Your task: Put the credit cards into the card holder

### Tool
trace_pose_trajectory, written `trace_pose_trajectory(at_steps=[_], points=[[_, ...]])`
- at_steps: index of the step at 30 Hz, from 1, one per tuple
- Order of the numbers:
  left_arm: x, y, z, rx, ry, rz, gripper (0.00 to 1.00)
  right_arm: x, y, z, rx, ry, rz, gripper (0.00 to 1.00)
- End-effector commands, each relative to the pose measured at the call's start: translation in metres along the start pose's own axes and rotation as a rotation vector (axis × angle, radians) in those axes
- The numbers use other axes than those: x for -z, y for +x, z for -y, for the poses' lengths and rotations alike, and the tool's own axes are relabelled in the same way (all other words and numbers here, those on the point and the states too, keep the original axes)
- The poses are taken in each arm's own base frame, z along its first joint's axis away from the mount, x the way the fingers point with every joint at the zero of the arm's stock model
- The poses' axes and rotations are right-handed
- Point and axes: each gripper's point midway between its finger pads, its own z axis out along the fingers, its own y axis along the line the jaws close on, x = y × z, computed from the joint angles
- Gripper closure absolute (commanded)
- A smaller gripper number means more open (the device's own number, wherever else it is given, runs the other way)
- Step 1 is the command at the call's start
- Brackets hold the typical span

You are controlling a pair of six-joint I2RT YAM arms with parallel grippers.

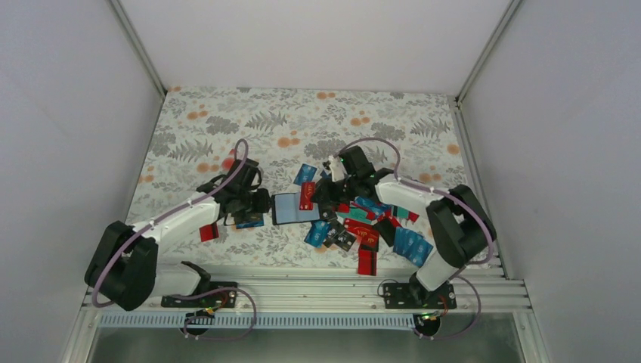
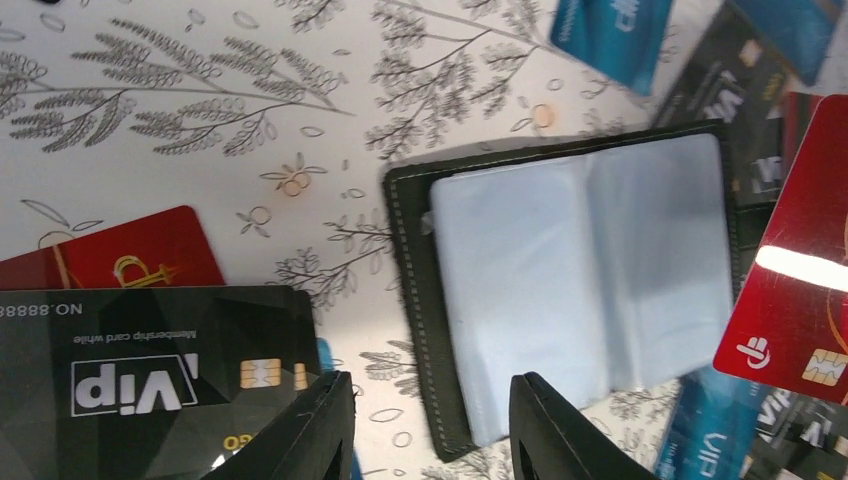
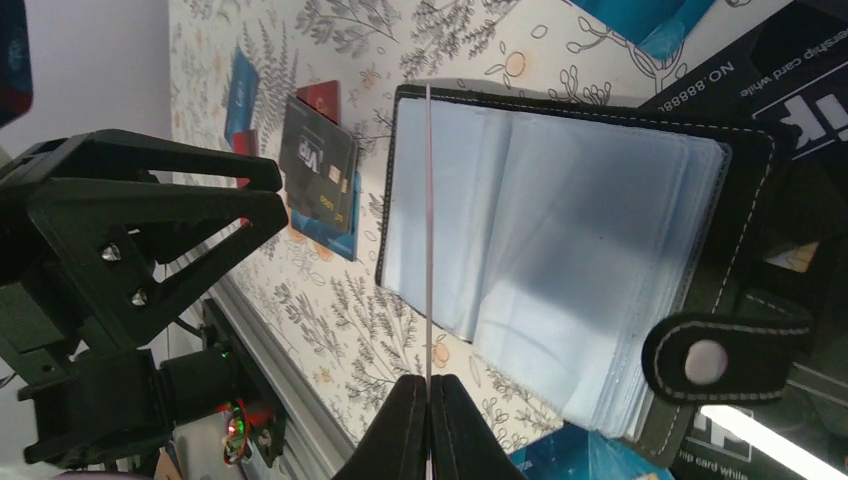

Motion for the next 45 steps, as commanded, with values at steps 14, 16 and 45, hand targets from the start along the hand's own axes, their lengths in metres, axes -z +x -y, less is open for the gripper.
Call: trace_pose_trajectory(at_steps=[14, 16, 45], points=[[-0.036, 0.013, -0.021, 0.0, 0.002, -0.069, 0.82, -0.041, -0.007, 0.021, 0.041, -0.033, -0.107, 0.96], [-0.039, 0.015, -0.021, 0.0, 0.009, -0.075, 0.83, -0.042, -0.007, 0.022, 0.038, -0.036, -0.111, 0.96], [-0.055, 0.037, -0.026, 0.028, 0.036, -0.131, 0.85, -0.029, -0.016, 0.013, -0.032, -0.097, -0.118, 0.96]])
